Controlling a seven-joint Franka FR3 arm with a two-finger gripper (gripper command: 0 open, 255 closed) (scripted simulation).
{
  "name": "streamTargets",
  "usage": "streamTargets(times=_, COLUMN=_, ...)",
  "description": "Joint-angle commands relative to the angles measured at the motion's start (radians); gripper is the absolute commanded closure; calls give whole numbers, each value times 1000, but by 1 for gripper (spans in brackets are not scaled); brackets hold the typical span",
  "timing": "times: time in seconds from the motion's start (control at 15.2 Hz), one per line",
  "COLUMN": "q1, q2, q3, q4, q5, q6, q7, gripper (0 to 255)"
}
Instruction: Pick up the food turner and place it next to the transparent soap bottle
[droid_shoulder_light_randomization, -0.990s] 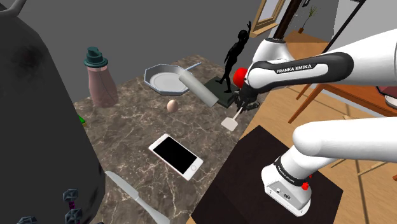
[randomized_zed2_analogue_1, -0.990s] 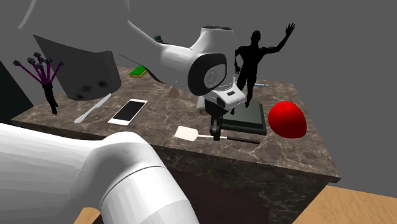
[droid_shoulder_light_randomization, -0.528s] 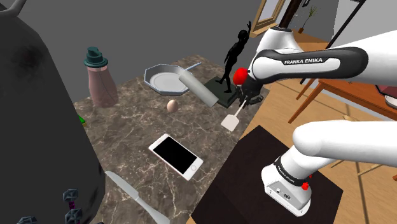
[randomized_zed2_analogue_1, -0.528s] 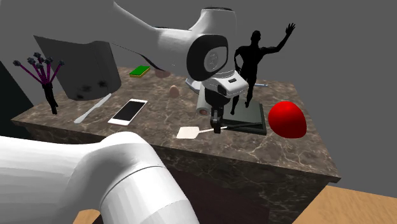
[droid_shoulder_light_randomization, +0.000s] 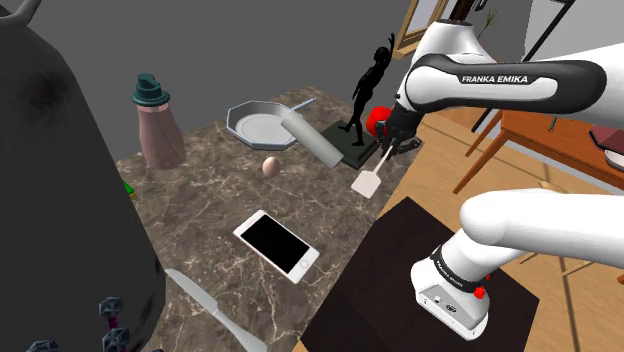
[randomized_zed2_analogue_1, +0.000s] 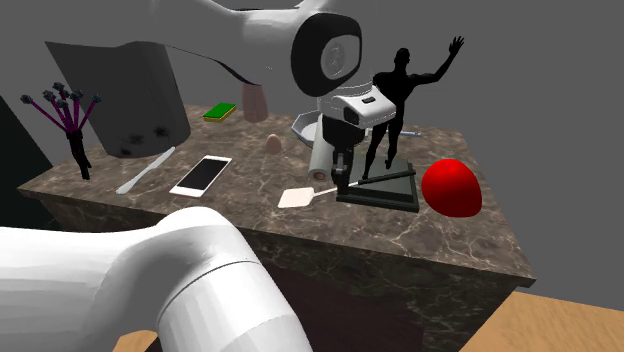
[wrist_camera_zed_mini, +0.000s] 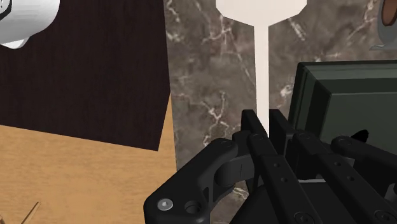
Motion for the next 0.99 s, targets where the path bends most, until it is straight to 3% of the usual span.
streamTargets(times=0.0, q1=-3, q2=-8, q3=-9, q4=24, q5=-8, q6=-32, q7=-1, gripper=255)
streamTargets(times=0.92, q1=-22, q2=-39, q3=-62, q4=192, q5=-53, q6=-230, q7=-4, gripper=255)
